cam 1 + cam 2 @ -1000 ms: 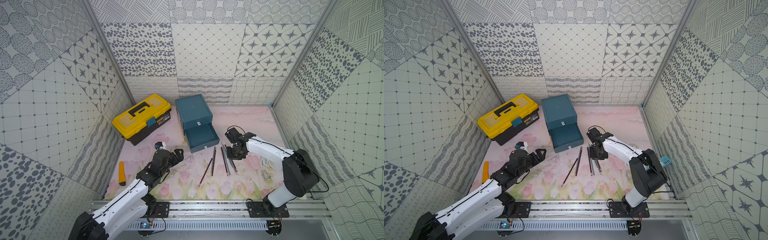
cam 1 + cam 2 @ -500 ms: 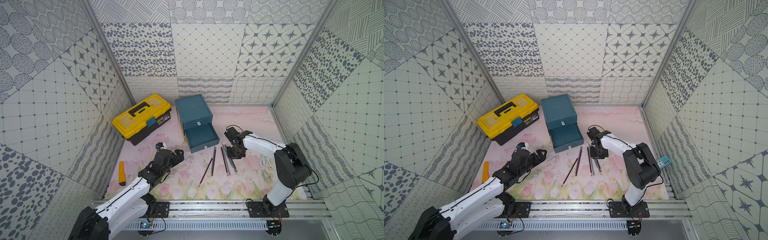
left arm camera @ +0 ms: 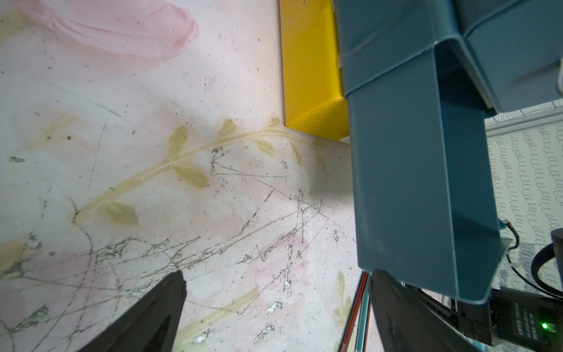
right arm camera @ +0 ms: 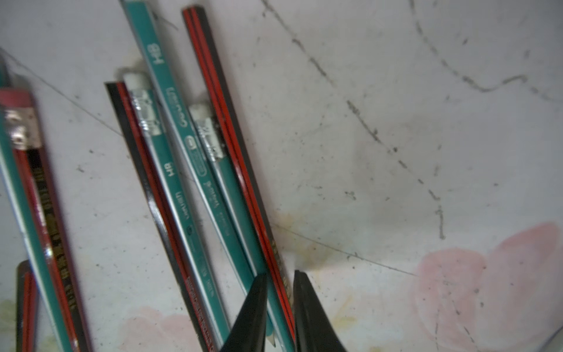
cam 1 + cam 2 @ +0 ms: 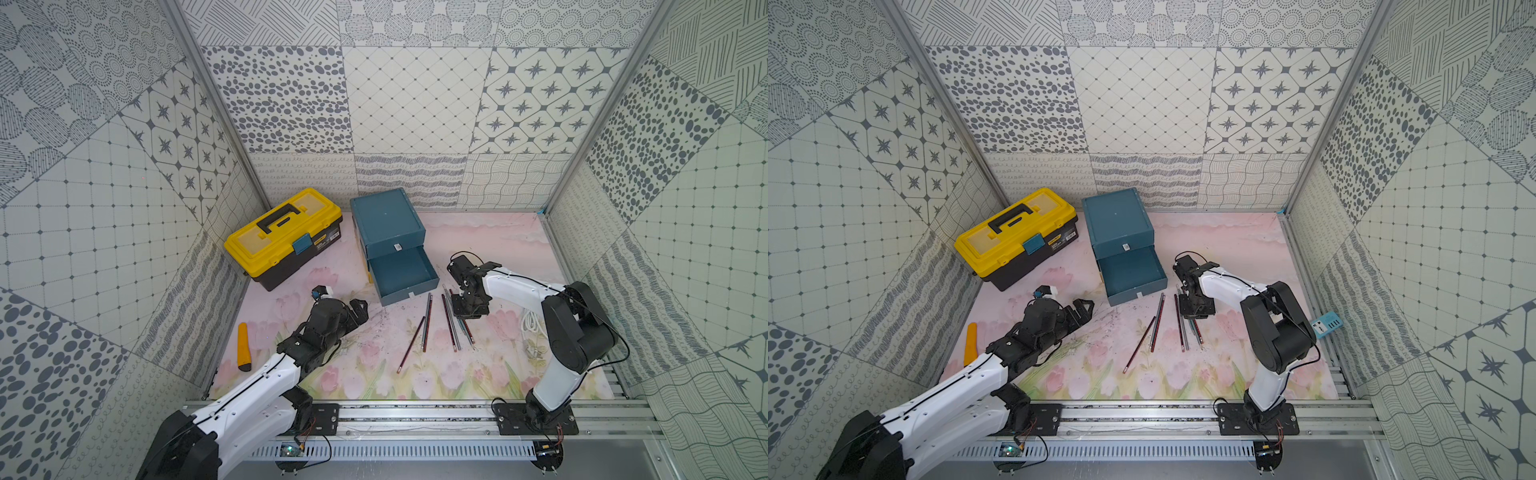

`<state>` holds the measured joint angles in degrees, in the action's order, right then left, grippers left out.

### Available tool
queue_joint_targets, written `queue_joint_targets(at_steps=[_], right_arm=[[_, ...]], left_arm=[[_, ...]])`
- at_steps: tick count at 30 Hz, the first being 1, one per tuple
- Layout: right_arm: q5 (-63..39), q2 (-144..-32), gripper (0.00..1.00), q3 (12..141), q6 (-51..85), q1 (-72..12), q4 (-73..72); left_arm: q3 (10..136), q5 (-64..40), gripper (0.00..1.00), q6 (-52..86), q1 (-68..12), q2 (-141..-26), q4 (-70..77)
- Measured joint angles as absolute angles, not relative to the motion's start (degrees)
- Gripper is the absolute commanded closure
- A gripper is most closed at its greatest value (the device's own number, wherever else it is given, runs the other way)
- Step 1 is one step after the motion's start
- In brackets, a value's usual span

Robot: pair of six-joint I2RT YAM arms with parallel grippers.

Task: Please place the pencils in the drawer according to their color
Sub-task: Pick up the pencil from the center of the board.

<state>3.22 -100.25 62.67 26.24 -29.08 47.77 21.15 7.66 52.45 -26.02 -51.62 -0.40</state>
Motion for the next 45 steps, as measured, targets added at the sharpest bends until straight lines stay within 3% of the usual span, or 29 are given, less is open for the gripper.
queue_joint_targets(at_steps=[25, 36, 45], right_arm=[[3.49, -100.22, 0.81, 60.75, 26.63, -26.55, 46.52], [3.62, -100.22, 0.77, 60.47, 26.79, -26.35, 46.33], [3.31, -100.22, 0.9, 60.31, 26.57, -26.11, 46.15]], left_arm=[[21.17, 7.07, 0.01, 52.47, -25.8, -52.03, -0.34], [21.17, 6.92, 0.01, 52.47, -25.76, -51.94, -0.34], [21.17, 6.59, 0.01, 52.47, -25.76, -51.55, -0.36]])
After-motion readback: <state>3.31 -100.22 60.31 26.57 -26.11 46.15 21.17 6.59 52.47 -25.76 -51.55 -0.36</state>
